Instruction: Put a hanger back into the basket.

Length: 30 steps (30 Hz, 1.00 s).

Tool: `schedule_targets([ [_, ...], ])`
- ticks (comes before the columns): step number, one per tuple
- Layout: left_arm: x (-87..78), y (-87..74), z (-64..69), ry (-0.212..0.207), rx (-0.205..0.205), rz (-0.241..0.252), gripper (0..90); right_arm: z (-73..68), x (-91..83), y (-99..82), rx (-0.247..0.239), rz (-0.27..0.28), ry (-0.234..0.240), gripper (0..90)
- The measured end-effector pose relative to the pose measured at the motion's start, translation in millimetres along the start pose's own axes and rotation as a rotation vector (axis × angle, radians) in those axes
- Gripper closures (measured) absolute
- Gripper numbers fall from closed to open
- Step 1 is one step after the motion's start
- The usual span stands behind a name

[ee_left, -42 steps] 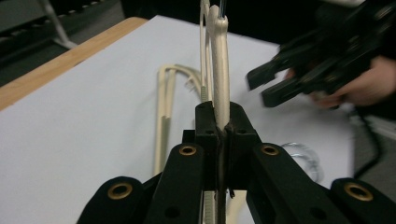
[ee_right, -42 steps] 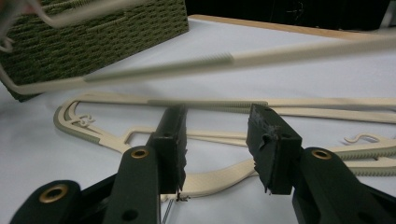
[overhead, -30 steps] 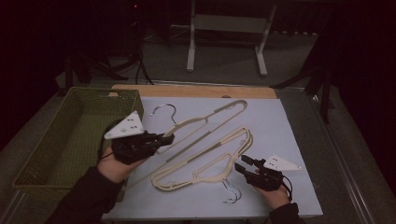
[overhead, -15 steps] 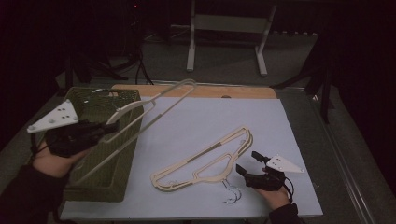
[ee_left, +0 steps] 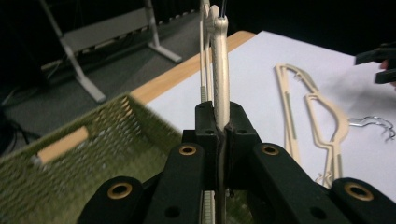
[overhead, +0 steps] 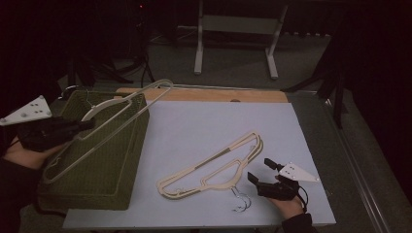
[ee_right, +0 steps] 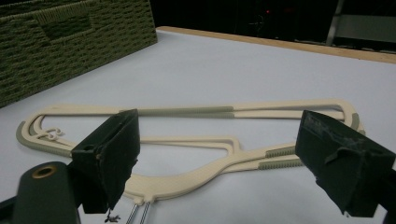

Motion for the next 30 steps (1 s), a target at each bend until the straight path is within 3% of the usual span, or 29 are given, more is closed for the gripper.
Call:
schedule_targets([
  [6,-3.7,-19.3,-15.0,0.013,-0.04,-0.011,87.1,1.5,-2.3,-0.7,0.001,-0.004,0.001,14.1],
  [11,-10.7,-29.6,-26.4,-0.013,-0.075,-0.012,87.1,1.1,-2.0,-1.4,0.004,-0.009,0.003,14.1],
  [16,-14.1,-45.5,-38.8,-0.045,-0.111,-0.049,87.1,1.6,-2.2,-1.2,0.001,-0.008,0.005,14.1],
  [21,-17.0,-63.1,-52.8,-0.021,-0.162,-0.06,87.1,2.1,-2.2,-1.6,0.006,-0.01,0.006,14.1],
  [30,-22.7,-85.3,-62.7,0.005,-0.205,-0.045,87.0,2.4,-3.1,-0.4,0.008,-0.006,0.009,14.1],
])
Point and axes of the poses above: each handheld gripper's, and its own axes: x roughly forward along the jaws, y roughly out of its top, z roughly to its right, the point moved 8 cm from there along x, roughly forward along the jaws, and after that the axes turned 14 degrees about x, right-handed, at the moved point
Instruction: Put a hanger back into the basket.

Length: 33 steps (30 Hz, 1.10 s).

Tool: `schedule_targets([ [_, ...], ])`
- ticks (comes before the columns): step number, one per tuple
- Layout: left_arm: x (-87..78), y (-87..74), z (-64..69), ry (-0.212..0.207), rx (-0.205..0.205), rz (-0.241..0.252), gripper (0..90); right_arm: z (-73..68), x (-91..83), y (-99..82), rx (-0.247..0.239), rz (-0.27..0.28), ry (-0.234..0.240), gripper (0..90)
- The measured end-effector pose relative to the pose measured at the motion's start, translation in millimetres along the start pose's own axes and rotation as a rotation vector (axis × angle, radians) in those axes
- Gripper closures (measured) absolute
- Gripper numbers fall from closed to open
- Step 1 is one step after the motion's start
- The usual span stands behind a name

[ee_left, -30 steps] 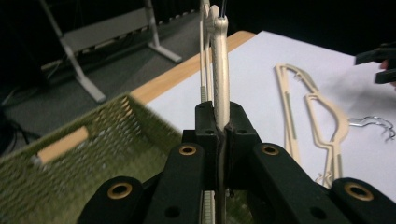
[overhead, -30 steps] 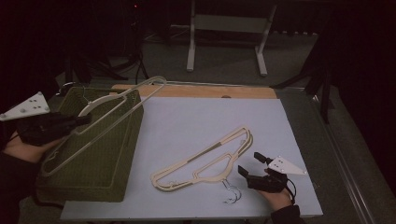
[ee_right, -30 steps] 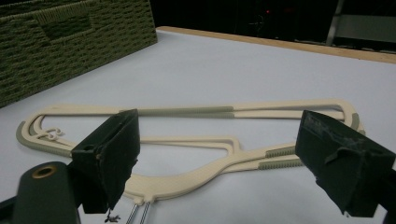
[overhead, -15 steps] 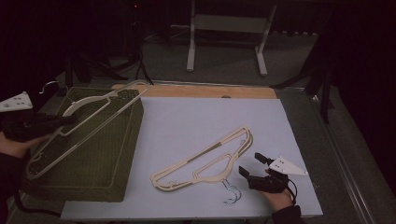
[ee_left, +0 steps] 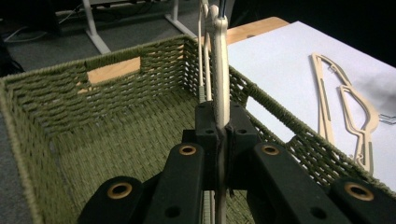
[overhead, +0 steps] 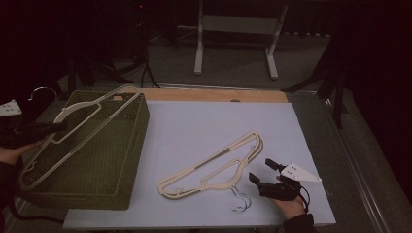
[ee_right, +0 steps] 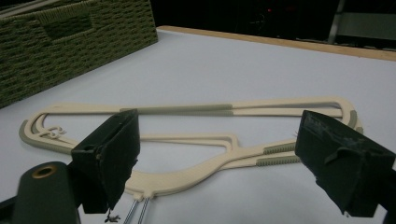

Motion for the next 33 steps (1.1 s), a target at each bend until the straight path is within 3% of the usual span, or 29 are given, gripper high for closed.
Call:
schedule_targets([
  [16,14.0,-16.8,-4.7,0.011,-0.038,-0.067,86.9,0.4,-0.2,-0.8,0.005,-0.004,-0.002,14.1],
  [27,34.1,-27.1,0.8,-0.016,-0.042,-0.104,86.8,0.5,0.3,-1.1,0.0,-0.007,-0.003,14.1],
  [33,49.0,-34.7,5.0,-0.03,-0.054,-0.165,86.6,0.8,-0.3,-0.7,0.002,-0.005,-0.003,14.1],
])
Point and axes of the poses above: each handheld gripper's, and its own axes: x roughly forward along the jaws, y roughly out of its top, z roughly to its right, the point moved 8 cm from there along x, roughly forward along the jaws, and after that the axes turned 14 degrees about x, right-handed, at the moved point
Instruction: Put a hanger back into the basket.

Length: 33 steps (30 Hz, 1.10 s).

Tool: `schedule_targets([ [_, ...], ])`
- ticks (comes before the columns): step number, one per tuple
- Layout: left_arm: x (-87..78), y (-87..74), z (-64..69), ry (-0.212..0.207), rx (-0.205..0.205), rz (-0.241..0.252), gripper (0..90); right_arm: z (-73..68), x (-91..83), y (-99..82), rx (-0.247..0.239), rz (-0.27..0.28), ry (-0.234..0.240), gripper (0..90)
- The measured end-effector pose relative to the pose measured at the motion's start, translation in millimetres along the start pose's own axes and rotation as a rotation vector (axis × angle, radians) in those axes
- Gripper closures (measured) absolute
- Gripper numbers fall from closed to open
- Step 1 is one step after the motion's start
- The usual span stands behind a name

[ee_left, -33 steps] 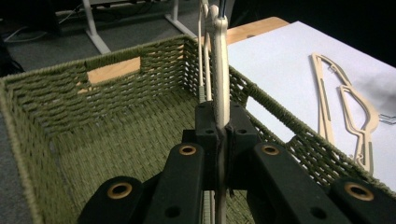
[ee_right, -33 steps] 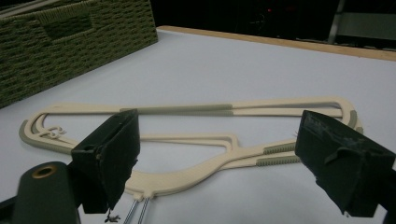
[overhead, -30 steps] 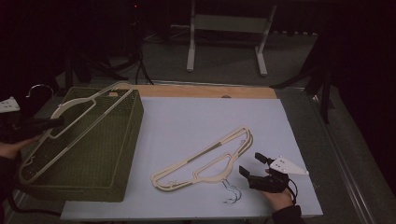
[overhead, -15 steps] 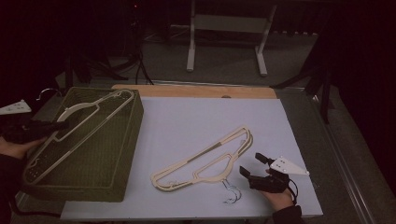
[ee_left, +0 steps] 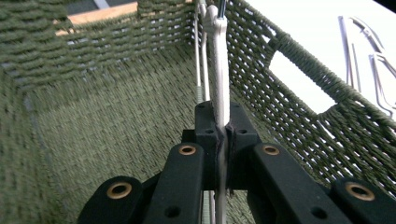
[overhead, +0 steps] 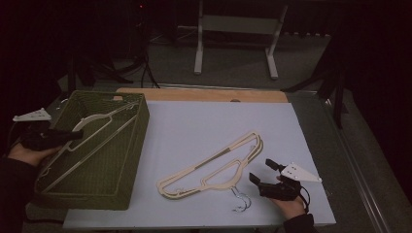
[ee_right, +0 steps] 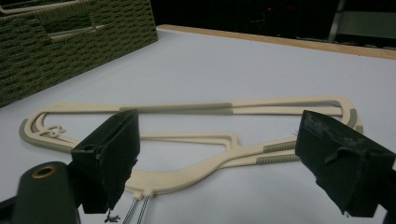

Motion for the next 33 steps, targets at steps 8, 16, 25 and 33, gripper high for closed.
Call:
schedule_targets([
  [8,17.0,-5.7,1.5,-0.002,-0.008,-0.071,86.5,0.0,0.4,-0.1,0.0,-0.002,0.001,14.1],
  [16,21.0,-17.6,-3.0,0.01,-0.085,-0.047,86.5,-0.1,0.5,-0.2,0.0,-0.002,0.003,14.1],
  [25,10.1,-7.2,-17.2,0.258,-0.149,-0.095,48.2,-0.3,0.3,0.3,0.003,0.002,0.007,14.0],
  [33,-39.2,19.7,-13.2,0.537,-0.161,0.103,22.3,-1.2,1.0,-0.5,0.0,-0.001,0.009,14.1],
])
Point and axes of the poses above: each handheld gripper's, and its own axes: x roughly forward along the jaws, y roughly out of its top, z roughly to its right, the point moved 8 cm from there along x, roughly forward along the jaws, and after that the axes turned 14 degrees about x, right-handed, at the moved point
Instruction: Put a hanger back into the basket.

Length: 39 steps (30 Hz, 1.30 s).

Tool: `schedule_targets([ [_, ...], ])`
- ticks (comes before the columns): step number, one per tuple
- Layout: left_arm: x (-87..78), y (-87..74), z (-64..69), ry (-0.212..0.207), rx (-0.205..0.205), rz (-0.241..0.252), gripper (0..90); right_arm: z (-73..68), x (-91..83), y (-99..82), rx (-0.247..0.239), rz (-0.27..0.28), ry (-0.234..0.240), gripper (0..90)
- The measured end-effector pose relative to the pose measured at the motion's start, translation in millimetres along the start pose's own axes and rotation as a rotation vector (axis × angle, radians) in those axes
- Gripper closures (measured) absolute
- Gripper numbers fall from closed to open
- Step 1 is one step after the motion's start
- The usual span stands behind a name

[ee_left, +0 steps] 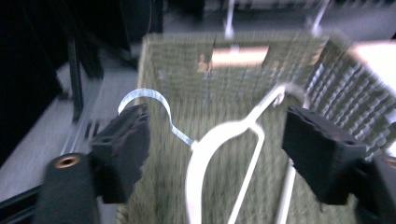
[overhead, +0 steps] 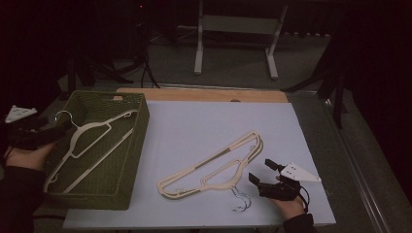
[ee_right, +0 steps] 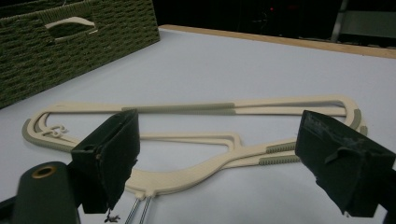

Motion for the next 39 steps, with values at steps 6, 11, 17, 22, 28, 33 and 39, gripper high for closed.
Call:
schedule_targets([
  [6,-33.9,16.7,41.3,-0.104,0.088,0.149,12.3,-0.1,1.3,-0.7,0.002,-0.004,-0.003,14.0],
  [11,-58.2,21.1,64.2,-0.09,0.113,0.214,11.1,-0.4,2.1,-1.6,0.003,-0.009,-0.004,14.1],
  [17,-86.0,13.6,72.1,-0.011,0.126,0.232,11.2,-0.1,1.1,-1.3,0.002,-0.007,-0.002,14.1],
  [22,-96.8,9.5,104.0,-0.111,0.129,0.269,11.6,-1.0,1.6,-1.4,-0.001,-0.009,0.0,14.1],
  [28,-90.5,12.6,154.4,-0.238,0.167,0.271,12.2,-1.3,1.3,-1.0,0.002,-0.006,0.001,14.1],
  [33,-77.9,21.5,201.1,-0.354,0.236,0.254,12.3,-1.5,1.7,-0.8,0.004,-0.006,0.006,14.1],
  [39,-58.6,26.4,264.4,-0.503,0.335,0.215,13.1,-0.3,0.6,-1.2,0.004,-0.018,-0.005,14.4],
])
Point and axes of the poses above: each handheld gripper's, and its own axes: x roughly forward along the jaws, y roughly out of its top, z roughly to its right, the point moved 8 cm from there along x, roughly forward along the jaws, and after that the axes turned 14 degrees about x, right-handed, at the moved point
